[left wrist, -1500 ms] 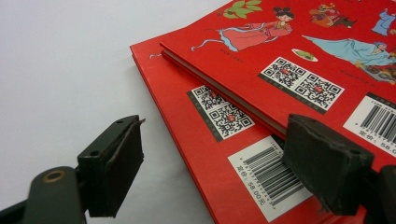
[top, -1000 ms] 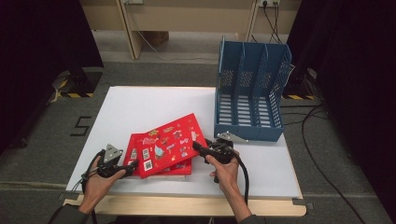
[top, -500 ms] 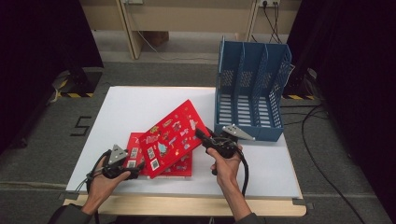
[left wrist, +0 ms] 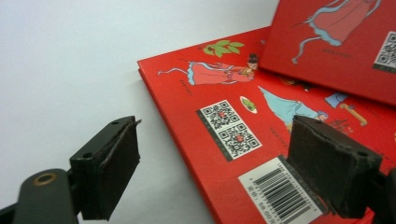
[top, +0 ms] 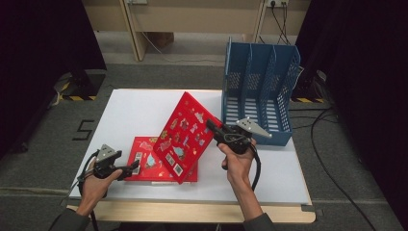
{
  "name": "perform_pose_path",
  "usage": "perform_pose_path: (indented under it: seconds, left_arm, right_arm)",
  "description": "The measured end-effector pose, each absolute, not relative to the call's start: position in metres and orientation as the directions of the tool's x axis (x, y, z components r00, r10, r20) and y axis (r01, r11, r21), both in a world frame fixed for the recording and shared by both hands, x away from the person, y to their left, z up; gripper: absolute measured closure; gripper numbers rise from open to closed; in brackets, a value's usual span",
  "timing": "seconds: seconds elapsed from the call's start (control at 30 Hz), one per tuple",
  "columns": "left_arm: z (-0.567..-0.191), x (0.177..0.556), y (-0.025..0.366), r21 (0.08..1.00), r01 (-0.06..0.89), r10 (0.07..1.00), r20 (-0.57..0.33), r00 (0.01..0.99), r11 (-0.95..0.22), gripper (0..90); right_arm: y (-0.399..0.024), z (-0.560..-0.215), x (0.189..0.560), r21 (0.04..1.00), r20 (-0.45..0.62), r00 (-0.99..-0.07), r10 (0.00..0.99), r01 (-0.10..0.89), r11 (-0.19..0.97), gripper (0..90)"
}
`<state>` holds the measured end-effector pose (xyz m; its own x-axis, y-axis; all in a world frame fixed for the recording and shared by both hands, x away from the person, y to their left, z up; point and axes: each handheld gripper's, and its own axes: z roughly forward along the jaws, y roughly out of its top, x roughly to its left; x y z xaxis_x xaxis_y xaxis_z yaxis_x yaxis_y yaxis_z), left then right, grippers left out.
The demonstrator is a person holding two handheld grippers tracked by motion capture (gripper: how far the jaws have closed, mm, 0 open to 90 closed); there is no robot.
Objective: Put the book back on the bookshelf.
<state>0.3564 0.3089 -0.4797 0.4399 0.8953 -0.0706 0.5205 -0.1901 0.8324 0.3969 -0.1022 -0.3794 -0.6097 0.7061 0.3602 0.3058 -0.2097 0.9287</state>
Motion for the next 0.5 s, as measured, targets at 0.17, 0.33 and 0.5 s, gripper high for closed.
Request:
perform_pose_path:
  seconds: [0.17,0.33,0.5]
  left_arm:
    - [-0.479,0.358,0.318,0.834,0.525,0.906,-0.076,0.416,-0.171,15.9]
    - [-0.481,0.360,0.323,0.831,0.529,0.904,-0.082,0.419,-0.170,15.9]
    - [-0.482,0.362,0.328,0.830,0.533,0.914,-0.075,0.398,-0.164,15.9]
  right_arm:
    - [-0.099,-0.360,0.400,0.950,0.301,-0.639,0.708,0.262,-0.168,76.2]
    - [-0.096,-0.345,0.403,0.962,0.265,-0.651,0.711,0.227,-0.150,78.6]
    - [-0.093,-0.335,0.403,0.976,0.204,-0.668,0.716,0.192,-0.099,79.3]
